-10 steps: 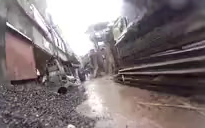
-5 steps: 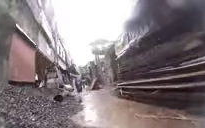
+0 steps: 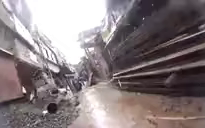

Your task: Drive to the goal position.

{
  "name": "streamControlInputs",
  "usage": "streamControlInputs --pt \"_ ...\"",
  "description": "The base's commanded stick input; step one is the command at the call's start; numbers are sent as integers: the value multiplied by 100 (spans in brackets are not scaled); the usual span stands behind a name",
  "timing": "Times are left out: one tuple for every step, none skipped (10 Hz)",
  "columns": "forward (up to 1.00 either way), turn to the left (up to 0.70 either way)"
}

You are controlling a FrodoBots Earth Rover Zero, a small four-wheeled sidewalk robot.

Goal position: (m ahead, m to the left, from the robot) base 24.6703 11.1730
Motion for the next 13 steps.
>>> streamControlInputs --pt "99 0" --pt "99 0" --pt "99 0" --pt "99 0" --pt "99 0" --pt "87 13" --pt "0 100" --pt "0 100" --pt "0 100" --pt "0 100" --pt "0 74" --pt "0 0" --pt "0 0"
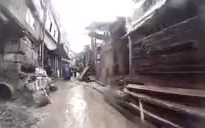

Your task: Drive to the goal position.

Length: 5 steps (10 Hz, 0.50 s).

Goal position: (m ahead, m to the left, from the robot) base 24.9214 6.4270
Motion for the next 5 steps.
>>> streamControlInputs --pt "0 12" --pt "0 95" --pt "0 100" --pt "0 100" --pt "0 100"
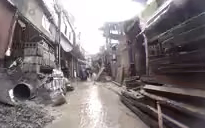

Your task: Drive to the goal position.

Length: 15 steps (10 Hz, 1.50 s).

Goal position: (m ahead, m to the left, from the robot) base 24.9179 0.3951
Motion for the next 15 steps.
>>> streamControlInputs --pt "0 0" --pt "0 0" --pt "99 0" --pt "99 0" --pt "99 0" --pt "99 0" --pt "99 0" --pt "19 0" --pt "0 -80" --pt "0 -99" --pt "0 -99" --pt "0 -43" --pt "0 0" --pt "0 0" --pt "0 -87"
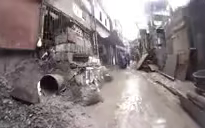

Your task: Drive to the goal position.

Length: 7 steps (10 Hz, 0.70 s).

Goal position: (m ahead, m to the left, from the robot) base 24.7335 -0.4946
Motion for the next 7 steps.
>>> streamControlInputs --pt "0 -99" --pt "0 -99" --pt "0 -99" --pt "0 -99" --pt "0 -46" --pt "0 0" --pt "17 0"
